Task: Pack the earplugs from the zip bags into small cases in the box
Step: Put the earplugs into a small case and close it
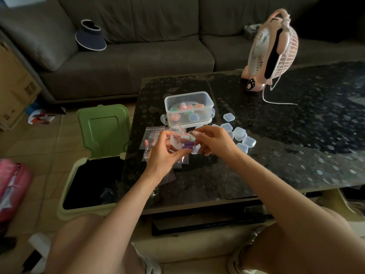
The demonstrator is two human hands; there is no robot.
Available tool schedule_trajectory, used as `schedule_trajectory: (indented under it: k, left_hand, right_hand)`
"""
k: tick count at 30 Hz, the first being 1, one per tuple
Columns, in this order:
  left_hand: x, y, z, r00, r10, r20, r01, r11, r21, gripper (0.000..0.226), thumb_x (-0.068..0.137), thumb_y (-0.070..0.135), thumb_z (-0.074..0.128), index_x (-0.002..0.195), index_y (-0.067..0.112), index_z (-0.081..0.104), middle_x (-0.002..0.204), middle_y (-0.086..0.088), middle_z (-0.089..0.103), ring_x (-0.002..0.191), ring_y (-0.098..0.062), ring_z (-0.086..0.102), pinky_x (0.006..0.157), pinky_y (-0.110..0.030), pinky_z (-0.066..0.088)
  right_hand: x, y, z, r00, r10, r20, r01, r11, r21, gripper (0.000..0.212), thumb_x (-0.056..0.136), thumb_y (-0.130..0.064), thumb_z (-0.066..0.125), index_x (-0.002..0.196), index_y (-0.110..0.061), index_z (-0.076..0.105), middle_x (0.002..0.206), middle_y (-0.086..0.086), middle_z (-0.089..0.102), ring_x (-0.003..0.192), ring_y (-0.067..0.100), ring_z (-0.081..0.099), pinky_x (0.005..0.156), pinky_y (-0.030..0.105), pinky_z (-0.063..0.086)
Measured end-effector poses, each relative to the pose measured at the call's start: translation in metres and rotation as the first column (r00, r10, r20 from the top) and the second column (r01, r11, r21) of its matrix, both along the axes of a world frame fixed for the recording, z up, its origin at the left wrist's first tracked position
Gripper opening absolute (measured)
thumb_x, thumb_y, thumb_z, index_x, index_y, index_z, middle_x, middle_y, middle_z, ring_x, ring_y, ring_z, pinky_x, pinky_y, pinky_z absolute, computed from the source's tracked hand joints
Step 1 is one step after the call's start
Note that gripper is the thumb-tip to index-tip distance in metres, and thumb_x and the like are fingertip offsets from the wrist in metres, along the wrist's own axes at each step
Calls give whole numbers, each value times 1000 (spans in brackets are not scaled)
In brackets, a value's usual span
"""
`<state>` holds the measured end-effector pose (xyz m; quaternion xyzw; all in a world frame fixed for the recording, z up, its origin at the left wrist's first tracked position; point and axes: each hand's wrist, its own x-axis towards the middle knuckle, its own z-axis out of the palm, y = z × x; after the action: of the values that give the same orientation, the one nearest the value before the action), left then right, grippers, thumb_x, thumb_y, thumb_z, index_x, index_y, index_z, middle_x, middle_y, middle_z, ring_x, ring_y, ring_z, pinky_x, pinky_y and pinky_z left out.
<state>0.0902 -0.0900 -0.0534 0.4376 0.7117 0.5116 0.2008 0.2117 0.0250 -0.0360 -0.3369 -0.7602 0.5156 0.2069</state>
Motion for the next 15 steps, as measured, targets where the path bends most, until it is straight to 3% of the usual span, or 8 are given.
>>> schedule_trajectory:
  k: [3,5,7,10,11,15]
  left_hand:
    - [2,-1,0,985,-46,-168,42,999,-29,50,82,21,69,126,11,48,113,6,58,99,-4,54,77,12,23]
    - [1,-1,-5,934,-101,-344,82,994,-69,53,87,14,62,137,12,43,130,-2,53,114,-13,52,83,9,12]
    - [-1,0,-11,886,-160,-436,120,986,-119,60,90,12,59,144,16,33,139,-4,46,125,-19,46,92,-4,23]
    - [-5,1,-16,864,-231,-448,177,971,-160,70,88,15,62,147,20,26,127,-5,49,113,-21,53,91,-26,47]
    - [-5,1,-16,865,-244,-438,186,967,-171,75,85,19,65,148,21,24,123,-3,48,108,-19,53,87,-29,48]
    - [-4,0,-13,874,-310,-373,241,945,-220,100,68,43,72,149,23,17,130,0,43,112,-12,49,86,-25,48]
  right_hand:
    - [1,-4,4,995,91,-45,-99,965,-243,36,95,-36,52,114,-7,60,95,17,69,71,24,69,60,27,57]
    - [2,-7,4,992,108,-70,-124,947,-297,40,94,-39,51,113,-4,59,96,22,68,74,28,69,67,32,59]
    - [2,-9,3,989,131,-73,-147,941,-306,42,93,-40,53,110,-3,61,95,24,68,76,29,69,70,34,59]
    - [2,-10,1,985,158,-64,-170,942,-288,37,91,-31,59,114,-1,61,95,25,69,77,28,69,68,32,58]
    - [1,-10,0,985,162,-57,-172,946,-274,36,90,-26,62,116,-1,60,94,24,69,77,28,69,68,32,58]
    - [1,-10,0,989,139,-46,-146,945,-291,33,88,-17,65,117,-3,58,95,23,69,83,34,70,75,40,59]
